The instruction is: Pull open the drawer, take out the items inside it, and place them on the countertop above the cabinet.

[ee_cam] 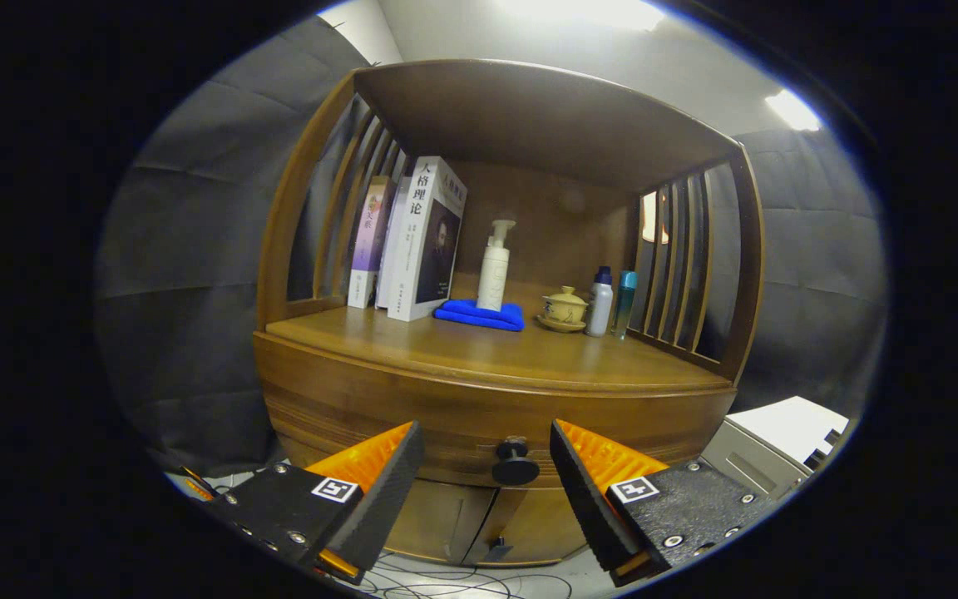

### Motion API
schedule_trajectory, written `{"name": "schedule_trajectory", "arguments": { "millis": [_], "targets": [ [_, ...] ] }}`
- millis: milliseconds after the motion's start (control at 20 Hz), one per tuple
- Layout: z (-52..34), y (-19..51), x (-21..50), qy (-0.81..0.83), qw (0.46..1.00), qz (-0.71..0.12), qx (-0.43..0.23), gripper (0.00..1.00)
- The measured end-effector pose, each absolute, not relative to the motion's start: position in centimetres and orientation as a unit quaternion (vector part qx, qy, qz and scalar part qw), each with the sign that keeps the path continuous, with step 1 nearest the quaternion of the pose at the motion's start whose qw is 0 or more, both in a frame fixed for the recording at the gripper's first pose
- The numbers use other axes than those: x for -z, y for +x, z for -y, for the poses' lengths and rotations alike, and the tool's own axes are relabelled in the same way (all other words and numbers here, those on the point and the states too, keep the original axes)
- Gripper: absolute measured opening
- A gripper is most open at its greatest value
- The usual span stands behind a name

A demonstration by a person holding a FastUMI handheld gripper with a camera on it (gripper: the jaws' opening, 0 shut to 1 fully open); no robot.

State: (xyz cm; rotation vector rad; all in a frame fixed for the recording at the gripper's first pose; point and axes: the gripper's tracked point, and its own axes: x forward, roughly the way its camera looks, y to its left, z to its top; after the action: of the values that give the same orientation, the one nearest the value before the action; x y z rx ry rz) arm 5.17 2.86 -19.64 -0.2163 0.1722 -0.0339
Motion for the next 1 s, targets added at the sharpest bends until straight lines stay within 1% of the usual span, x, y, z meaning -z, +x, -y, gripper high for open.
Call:
{"name": "schedule_trajectory", "arguments": {
  "millis": [300, 500, 550, 650, 850, 1000],
  "targets": [
    [-0.9, 6.9, 23.3, -0.051, 0.992, -0.11, 0.029, 0.93],
    [-0.7, 8.7, 25.8, -0.019, 0.991, -0.13, 0.017, 0.86],
    [-0.8, 8.9, 26.3, -0.015, 0.991, -0.134, 0.015, 0.82],
    [-0.1, 9.5, 26.4, -0.034, 0.99, -0.133, 0.03, 0.7],
    [0.2, 9.1, 26.7, -0.028, 0.99, -0.132, 0.028, 0.46],
    [0.3, 9.0, 26.6, -0.041, 0.992, -0.119, 0.028, 0.38]
  ]
}}
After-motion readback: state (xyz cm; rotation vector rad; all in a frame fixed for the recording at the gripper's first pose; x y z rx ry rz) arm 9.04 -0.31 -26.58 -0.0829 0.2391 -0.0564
